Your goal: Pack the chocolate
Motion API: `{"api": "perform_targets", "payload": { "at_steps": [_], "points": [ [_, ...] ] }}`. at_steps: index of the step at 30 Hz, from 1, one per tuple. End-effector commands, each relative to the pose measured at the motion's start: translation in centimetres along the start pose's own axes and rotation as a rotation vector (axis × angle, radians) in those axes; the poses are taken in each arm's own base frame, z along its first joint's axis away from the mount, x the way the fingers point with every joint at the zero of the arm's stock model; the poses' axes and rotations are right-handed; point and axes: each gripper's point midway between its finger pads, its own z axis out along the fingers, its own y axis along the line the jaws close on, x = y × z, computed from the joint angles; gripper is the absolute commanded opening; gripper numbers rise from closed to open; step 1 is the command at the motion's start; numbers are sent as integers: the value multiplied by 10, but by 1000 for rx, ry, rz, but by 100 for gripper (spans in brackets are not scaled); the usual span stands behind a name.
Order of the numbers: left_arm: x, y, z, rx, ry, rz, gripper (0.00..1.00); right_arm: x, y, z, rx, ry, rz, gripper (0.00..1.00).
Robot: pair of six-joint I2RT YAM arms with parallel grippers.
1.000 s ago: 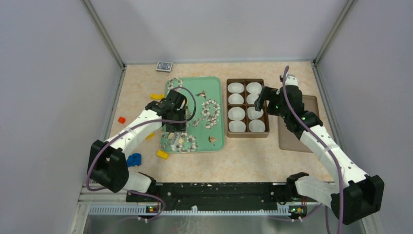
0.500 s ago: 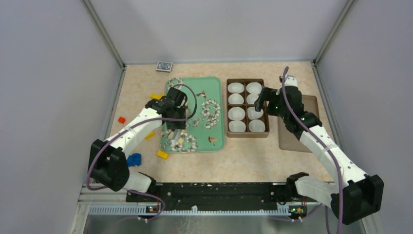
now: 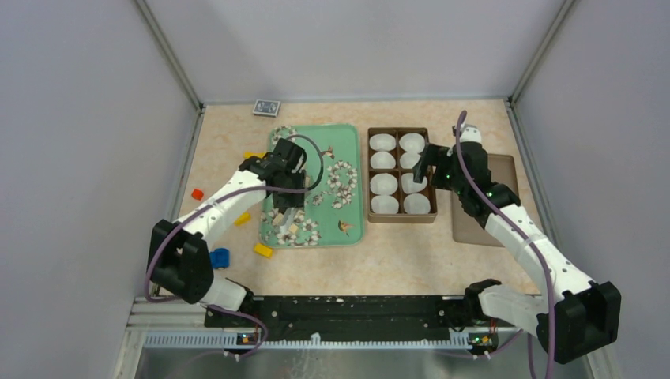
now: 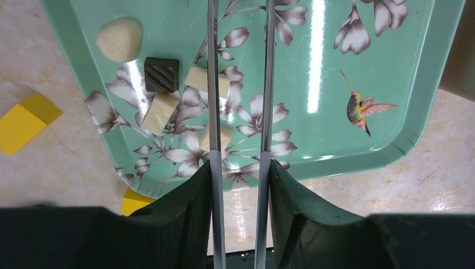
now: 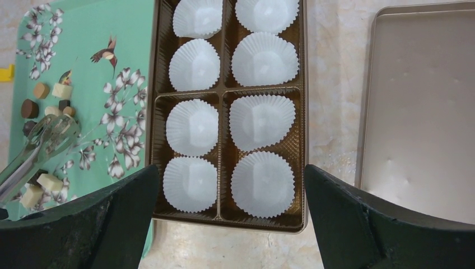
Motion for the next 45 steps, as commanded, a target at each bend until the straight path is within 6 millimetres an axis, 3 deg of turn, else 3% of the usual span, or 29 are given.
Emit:
{"api": "perform_targets", "payload": {
  "at_steps": [1,11,15,16,18,22,26,31,36,45],
  "points": [
    [-13,-11,-2,32,-29,15,44,-15,5,-4,-11,-53,14,98],
    [-15,-14,0,41,-27,21,48,-15,5,-4,-14,-50,10,98],
    [-15,-14,-3,45,-35,21,39,-16,6,-4,-16,-51,10,98],
    [-18,-16,-7,52,-46,23,31,-17,7,-5,-19,-55,11,98],
    [-22,-18,-11,61,-60,28,27,-17,7,-6,-20,-56,11,98],
    [-32,-27,-26,90,-81,59,22,-19,7,-7,-20,-61,13,98],
    [-54,-41,-46,134,-161,101,22,-22,5,-9,-10,-69,10,98],
    [-78,-71,-52,220,-188,153,20,-23,4,-10,-4,-75,10,98],
    [-111,-117,-53,318,-246,209,19,-27,1,-16,11,-87,10,98],
    [-157,-177,-25,399,-319,269,21,-31,-9,-29,57,-108,1,98]
  ]
}}
